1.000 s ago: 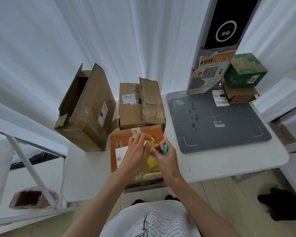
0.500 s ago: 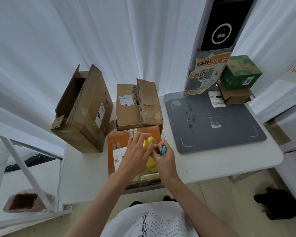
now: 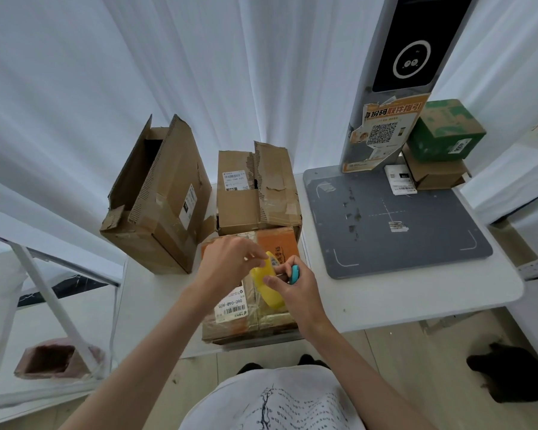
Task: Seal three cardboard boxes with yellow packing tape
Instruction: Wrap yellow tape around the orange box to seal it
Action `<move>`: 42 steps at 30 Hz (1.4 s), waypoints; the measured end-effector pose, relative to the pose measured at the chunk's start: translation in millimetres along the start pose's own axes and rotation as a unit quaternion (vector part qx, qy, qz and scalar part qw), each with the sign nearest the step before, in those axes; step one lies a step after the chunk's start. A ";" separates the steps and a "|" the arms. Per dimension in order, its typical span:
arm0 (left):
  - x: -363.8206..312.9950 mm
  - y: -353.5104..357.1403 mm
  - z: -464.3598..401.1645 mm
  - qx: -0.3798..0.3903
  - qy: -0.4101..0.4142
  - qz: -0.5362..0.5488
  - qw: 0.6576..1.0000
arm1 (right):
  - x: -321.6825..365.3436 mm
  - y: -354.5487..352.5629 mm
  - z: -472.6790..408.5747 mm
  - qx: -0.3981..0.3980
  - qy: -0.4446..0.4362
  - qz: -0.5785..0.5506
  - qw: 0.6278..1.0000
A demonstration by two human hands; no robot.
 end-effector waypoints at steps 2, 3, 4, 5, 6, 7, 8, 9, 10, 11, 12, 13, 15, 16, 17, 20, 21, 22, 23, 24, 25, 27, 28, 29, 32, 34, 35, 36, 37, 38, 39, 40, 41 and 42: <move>-0.4 -8.2 -6.9 0.041 0.020 -0.035 0.998 | 0.3 1.9 -0.3 0.006 0.002 0.016 1.000; -1.5 -11.4 -9.3 0.056 0.031 -0.054 0.996 | 0.9 2.4 -0.3 0.009 0.002 0.019 1.000; -2.9 -14.7 -11.0 0.065 0.041 -0.069 0.995 | 1.8 2.5 -0.2 0.011 0.002 0.016 1.000; -4.3 -17.4 -12.2 0.072 0.049 -0.075 0.993 | 2.9 2.1 0.0 0.011 0.001 0.009 1.000; -5.2 -19.6 -13.6 0.076 0.055 -0.076 0.993 | 4.2 1.4 0.2 0.011 -0.001 0.000 1.000; -6.4 -21.7 -14.7 0.083 0.060 -0.076 0.992 | 5.5 0.7 0.3 0.011 -0.003 -0.006 1.000; -7.6 -23.0 -16.4 0.094 0.065 -0.077 0.990 | 6.8 0.0 0.6 0.012 -0.006 -0.007 1.000; -9.1 -24.0 -18.2 0.108 0.073 -0.078 0.988 | 7.4 -0.4 1.0 0.014 -0.006 -0.006 1.000; -10.3 -24.7 -19.8 0.122 0.082 -0.082 0.986 | 7.9 -0.5 1.4 0.017 -0.006 -0.005 1.000; -11.5 -25.3 -21.4 0.134 0.091 -0.090 0.983 | 8.1 -0.4 1.7 0.020 -0.006 -0.004 1.000; -13.1 -26.0 -22.4 0.145 0.098 -0.102 0.979 | 8.0 -0.4 1.9 0.022 -0.006 -0.002 1.000; -15.0 -26.6 -23.3 0.153 0.106 -0.111 0.976 | 7.8 -0.3 1.9 0.023 -0.006 0.002 1.000; -18.3 -27.8 -24.6 0.169 0.117 -0.118 0.971 | 7.8 0.0 2.2 0.024 -0.006 0.009 1.000; -19.7 -28.4 -24.8 0.175 0.122 -0.119 0.970 | 7.6 0.1 2.3 0.025 -0.006 0.010 1.000; -21.1 -28.9 -24.8 0.179 0.127 -0.120 0.968 | 7.4 -0.1 2.3 0.025 -0.006 0.011 1.000; -23.6 -28.4 -24.8 0.190 0.139 -0.123 0.964 | 8.8 -0.3 3.0 0.029 -0.007 0.004 1.000; -24.3 -27.8 -25.0 0.194 0.145 -0.122 0.962 | 9.3 -0.3 3.1 0.030 -0.006 0.001 1.000; -25.1 -27.0 -25.1 0.199 0.150 -0.121 0.961 | 9.9 -0.6 2.9 0.031 -0.003 0.000 1.000; -25.6 -26.2 -25.1 0.205 0.155 -0.120 0.959 | 10.4 -0.9 2.4 0.031 -0.001 -0.002 1.000; -25.4 -25.0 -25.0 0.212 0.158 -0.118 0.957 | 10.9 -1.4 2.0 0.032 0.002 -0.003 0.999; -24.7 -24.3 -24.5 0.217 0.162 -0.113 0.956 | 11.5 -2.4 1.6 0.031 0.005 -0.006 1.000; -22.2 -22.1 -22.4 0.221 0.165 -0.075 0.958 | 12.9 -6.7 0.8 0.027 0.004 -0.024 0.999; -21.2 -21.3 -20.8 0.217 0.165 -0.049 0.961 | 14.3 -9.1 0.6 0.026 0.000 -0.030 0.999; -19.2 -20.5 -19.9 0.210 0.164 -0.020 0.964 | 16.0 -11.1 0.7 0.026 -0.006 -0.029 0.999; -13.3 -20.4 -21.0 0.196 0.148 0.049 0.968 | 18.6 -15.6 1.6 0.028 -0.018 -0.027 0.999; -11.0 -21.9 -22.7 0.189 0.137 0.075 0.969 | 18.6 -16.6 1.9 0.027 -0.020 -0.030 0.999; -10.9 -22.7 -23.3 0.184 0.138 0.081 0.970 | 18.9 -16.8 2.0 0.027 -0.020 -0.031 0.999; -12.3 -23.4 -23.3 0.181 0.142 0.084 0.970 | 19.5 -17.1 2.2 0.026 -0.020 -0.033 0.999; -13.7 -23.5 -22.8 0.177 0.146 0.086 0.969 | 20.5 -17.4 2.5 0.025 -0.021 -0.037 0.999; -15.2 -24.0 -22.2 0.169 0.151 0.090 0.970 | 21.4 -17.8 3.0 0.027 -0.022 -0.042 0.998; -15.8 -24.7 -21.7 0.157 0.156 0.093 0.971 | 21.9 -18.0 3.7 0.034 -0.022 -0.047 0.998; -15.5 -26.4 -22.1 0.141 0.161 0.096 0.972 | 22.2 -18.1 4.6 0.046 -0.018 -0.050 0.998; -14.1 -28.3 -22.9 0.121 0.165 0.098 0.974 | 21.6 -17.9 5.5 0.062 -0.012 -0.047 0.997; -12.0 -30.0 -23.4 0.102 0.166 0.099 0.976 | 19.9 -17.4 6.6 0.079 -0.007 -0.041 0.996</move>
Point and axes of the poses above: each hand's wrist, its own z-axis away from the middle knuckle, its own y-axis out of the palm, x = y × z, the point moved 4 cm from there along -z, towards the middle knuckle, and after that the axes turned 13 degrees about x, right-handed, at the moved point
